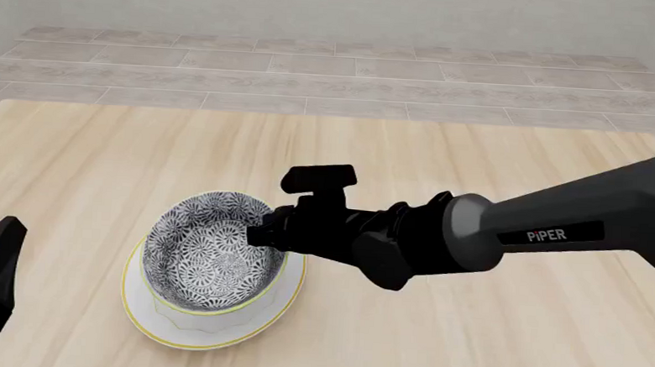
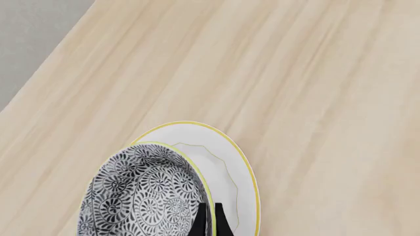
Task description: Put the bowl on the plate.
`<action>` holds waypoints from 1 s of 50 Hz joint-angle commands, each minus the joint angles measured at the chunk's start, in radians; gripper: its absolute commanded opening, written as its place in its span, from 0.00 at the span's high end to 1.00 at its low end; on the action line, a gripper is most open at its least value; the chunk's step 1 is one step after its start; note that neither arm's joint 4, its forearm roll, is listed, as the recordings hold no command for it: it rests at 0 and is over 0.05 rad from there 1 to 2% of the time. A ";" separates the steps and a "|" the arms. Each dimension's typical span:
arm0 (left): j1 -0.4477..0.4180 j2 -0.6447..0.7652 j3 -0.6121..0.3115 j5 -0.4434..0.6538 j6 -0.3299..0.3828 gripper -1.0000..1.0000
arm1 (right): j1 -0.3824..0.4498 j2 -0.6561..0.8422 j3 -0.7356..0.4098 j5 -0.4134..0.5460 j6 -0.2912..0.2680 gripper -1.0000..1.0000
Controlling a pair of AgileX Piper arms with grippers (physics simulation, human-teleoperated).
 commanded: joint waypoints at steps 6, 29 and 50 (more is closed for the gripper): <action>0.000 0.000 0.000 0.000 0.000 0.00 | 0.004 0.010 0.002 -0.010 0.000 1.00; 0.000 0.000 0.000 0.000 0.000 0.00 | -0.011 -0.006 0.009 -0.005 -0.010 0.00; 0.000 0.000 0.000 0.000 0.000 0.00 | -0.019 -0.073 0.020 0.017 -0.018 0.00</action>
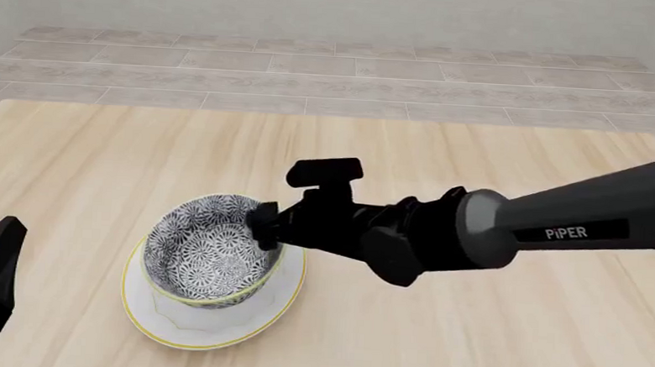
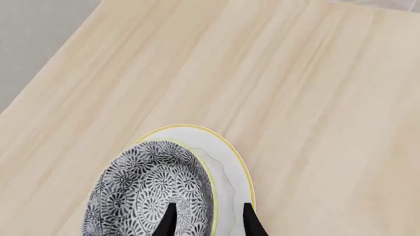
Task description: Put the bowl on the plate.
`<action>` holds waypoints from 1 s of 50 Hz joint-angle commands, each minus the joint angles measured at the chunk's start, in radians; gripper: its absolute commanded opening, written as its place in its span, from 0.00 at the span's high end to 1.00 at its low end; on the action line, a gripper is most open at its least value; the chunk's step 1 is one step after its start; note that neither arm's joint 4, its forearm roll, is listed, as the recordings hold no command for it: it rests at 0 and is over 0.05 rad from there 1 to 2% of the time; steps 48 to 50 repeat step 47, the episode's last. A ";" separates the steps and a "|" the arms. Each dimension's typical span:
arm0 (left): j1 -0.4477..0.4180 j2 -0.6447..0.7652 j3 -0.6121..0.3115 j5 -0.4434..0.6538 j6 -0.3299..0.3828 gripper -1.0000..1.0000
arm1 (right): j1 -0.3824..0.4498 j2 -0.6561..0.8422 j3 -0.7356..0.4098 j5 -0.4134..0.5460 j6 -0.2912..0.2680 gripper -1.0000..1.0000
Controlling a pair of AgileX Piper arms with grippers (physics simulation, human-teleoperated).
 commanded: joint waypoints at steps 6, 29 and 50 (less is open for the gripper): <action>0.000 0.000 0.000 0.000 0.000 0.00 | -0.007 -0.092 0.018 0.027 -0.011 0.00; 0.000 0.000 0.000 0.000 0.000 0.00 | -0.095 -0.739 0.124 0.231 -0.168 0.00; 0.000 0.000 0.000 0.000 0.000 0.00 | -0.295 -1.409 0.147 0.611 -0.209 0.00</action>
